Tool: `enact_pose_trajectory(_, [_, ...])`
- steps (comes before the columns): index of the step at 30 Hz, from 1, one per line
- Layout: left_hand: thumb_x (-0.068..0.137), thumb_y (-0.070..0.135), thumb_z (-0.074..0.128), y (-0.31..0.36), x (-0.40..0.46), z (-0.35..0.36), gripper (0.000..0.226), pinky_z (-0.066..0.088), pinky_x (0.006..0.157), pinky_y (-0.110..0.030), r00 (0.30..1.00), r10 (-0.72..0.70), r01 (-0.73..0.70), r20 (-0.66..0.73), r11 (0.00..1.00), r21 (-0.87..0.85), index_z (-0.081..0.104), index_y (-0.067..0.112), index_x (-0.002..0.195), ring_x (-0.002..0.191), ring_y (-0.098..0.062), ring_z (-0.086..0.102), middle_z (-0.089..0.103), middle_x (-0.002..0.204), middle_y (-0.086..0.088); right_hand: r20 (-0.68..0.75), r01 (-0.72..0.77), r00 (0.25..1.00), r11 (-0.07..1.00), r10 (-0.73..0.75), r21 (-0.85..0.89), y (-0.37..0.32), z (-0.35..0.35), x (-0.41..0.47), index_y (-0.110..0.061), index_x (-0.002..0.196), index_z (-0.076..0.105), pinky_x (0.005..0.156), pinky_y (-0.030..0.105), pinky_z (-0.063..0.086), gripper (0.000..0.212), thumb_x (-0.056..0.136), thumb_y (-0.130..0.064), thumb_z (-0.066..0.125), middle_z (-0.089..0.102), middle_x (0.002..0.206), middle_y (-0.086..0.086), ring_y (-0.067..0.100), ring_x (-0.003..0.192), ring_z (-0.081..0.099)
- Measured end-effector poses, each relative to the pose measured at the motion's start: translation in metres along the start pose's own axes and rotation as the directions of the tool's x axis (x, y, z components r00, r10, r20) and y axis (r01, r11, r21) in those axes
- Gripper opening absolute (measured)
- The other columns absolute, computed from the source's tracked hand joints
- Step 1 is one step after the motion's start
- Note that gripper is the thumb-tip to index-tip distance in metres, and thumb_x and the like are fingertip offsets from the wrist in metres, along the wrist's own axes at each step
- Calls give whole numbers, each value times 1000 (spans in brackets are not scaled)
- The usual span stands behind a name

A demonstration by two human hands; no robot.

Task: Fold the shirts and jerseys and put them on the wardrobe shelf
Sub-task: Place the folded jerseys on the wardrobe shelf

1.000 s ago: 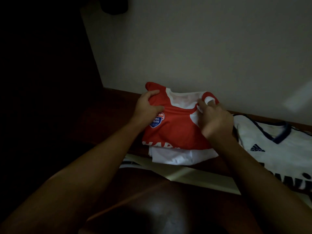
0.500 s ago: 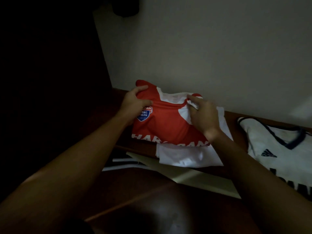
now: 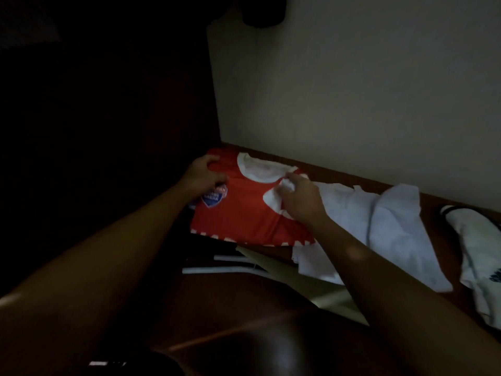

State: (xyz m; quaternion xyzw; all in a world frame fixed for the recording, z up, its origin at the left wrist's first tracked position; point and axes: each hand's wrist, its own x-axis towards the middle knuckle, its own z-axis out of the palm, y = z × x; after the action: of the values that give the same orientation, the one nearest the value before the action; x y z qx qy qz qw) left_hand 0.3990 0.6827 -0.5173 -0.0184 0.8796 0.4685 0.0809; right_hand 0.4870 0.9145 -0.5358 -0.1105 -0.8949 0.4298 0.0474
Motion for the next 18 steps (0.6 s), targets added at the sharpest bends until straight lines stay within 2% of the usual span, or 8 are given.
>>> enact_pose_trajectory(2, [85,46,73,-23,-6,15,74,31,116,-47,999,31,-16,-28,897,443,44,22,149,144,-34,31,32,159,-15,-1,-16,1000,942,17,-336,12,6,-5,-15,148,47,101,41,45,62,96,-45,62,43,149,21,34,128,50])
enact_pose_trajectory(3, [88,54,65,-32,-11,23,73,20,119,-49,992,111,-55,-68,830,555,43,23,150,149,-34,17,22,163,-13,-60,-2,998,875,-31,-484,15,7,-7,-17,148,46,100,44,44,65,95,-50,61,40,149,22,37,128,47])
enact_pose_trajectory(5, [94,58,50,-36,-28,42,68,11,121,-47,948,308,-203,-77,776,597,42,21,150,152,-30,10,20,165,-9,-116,107,964,750,-239,-653,15,9,-10,-20,144,53,99,49,42,63,93,-57,58,43,148,23,41,129,44])
enact_pose_trajectory(7, [98,57,37,-35,-43,65,68,4,123,-44,921,388,-307,-21,760,573,38,18,153,153,-27,10,22,165,-9,-61,246,916,674,-397,-696,15,16,-12,-21,140,58,104,56,36,63,91,-60,50,43,152,23,46,138,38])
enact_pose_trajectory(8, [101,57,33,-33,-49,76,66,0,124,-45,929,370,-306,9,754,581,33,21,155,154,-28,6,18,166,-10,-4,285,913,646,-408,-708,17,20,-10,-22,142,56,109,60,32,65,93,-62,42,40,156,22,47,143,32])
enact_pose_trajectory(11, [99,67,19,-42,-54,94,66,-15,121,-53,968,244,-221,61,710,668,15,37,159,153,-35,-12,1,168,-9,141,277,956,628,-258,-727,27,35,-10,-28,157,32,120,63,11,70,100,-66,17,21,166,18,44,153,10])
enact_pose_trajectory(14, [96,73,14,-55,-42,90,69,-16,119,-56,967,234,-234,100,657,717,7,43,158,152,-37,-15,-4,169,-7,205,221,973,655,-103,-723,35,49,-9,-34,161,1,123,56,-8,70,100,-69,6,-4,170,11,38,154,-13])
enact_pose_trajectory(18, [94,77,16,-70,-14,73,72,-9,121,-56,936,314,-325,160,589,740,12,44,158,154,-36,-6,3,169,-7,154,165,985,722,-81,-672,27,68,-6,-31,162,-1,124,56,-7,72,100,-68,7,-7,169,12,39,154,-15])
